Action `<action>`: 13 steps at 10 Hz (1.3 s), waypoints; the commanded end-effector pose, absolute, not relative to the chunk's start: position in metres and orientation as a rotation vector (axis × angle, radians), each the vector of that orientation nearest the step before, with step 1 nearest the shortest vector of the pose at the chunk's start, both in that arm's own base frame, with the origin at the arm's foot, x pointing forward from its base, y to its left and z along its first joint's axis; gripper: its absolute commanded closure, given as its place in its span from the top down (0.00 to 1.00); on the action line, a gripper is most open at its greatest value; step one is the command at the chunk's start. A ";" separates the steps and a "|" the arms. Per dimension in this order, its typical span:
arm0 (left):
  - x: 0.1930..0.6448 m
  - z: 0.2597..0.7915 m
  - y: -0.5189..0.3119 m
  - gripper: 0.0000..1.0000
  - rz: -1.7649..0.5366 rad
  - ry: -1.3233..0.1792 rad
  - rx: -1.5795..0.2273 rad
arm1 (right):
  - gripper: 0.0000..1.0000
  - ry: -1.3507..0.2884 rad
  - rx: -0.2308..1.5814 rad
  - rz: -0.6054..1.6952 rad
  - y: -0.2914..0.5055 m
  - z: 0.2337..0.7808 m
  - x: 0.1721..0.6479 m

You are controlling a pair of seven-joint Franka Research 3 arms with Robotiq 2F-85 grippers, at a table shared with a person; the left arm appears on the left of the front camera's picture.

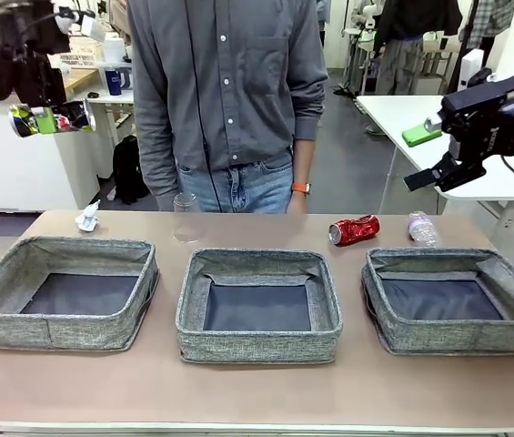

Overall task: Sort the waste into the appropriate baskets.
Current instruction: Pick up the waste item pointed out by the person.

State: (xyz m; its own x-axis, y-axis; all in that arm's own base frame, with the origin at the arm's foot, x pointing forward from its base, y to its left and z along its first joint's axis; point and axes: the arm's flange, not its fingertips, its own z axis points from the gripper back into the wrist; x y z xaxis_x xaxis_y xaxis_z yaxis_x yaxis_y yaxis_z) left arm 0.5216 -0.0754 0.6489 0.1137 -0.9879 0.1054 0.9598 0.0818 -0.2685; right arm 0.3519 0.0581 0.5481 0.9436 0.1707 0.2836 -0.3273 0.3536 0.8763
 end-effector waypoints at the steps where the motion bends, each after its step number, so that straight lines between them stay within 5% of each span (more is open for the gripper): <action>1: 0.470 0.654 -0.096 0.44 -1.399 0.168 -0.300 | 1.00 -0.171 1.194 0.343 0.059 0.550 0.354; 5: 0.415 0.670 -0.183 0.44 -1.240 0.195 -0.397 | 1.00 -0.171 1.194 0.343 0.059 0.550 0.354; 9: 0.380 0.681 -0.282 0.44 -0.951 0.256 -0.316 | 1.00 -0.171 1.194 0.343 0.059 0.550 0.354; 13: 0.368 0.687 -0.327 0.44 -0.708 0.138 -0.134 | 1.00 -0.171 1.194 0.343 0.059 0.550 0.354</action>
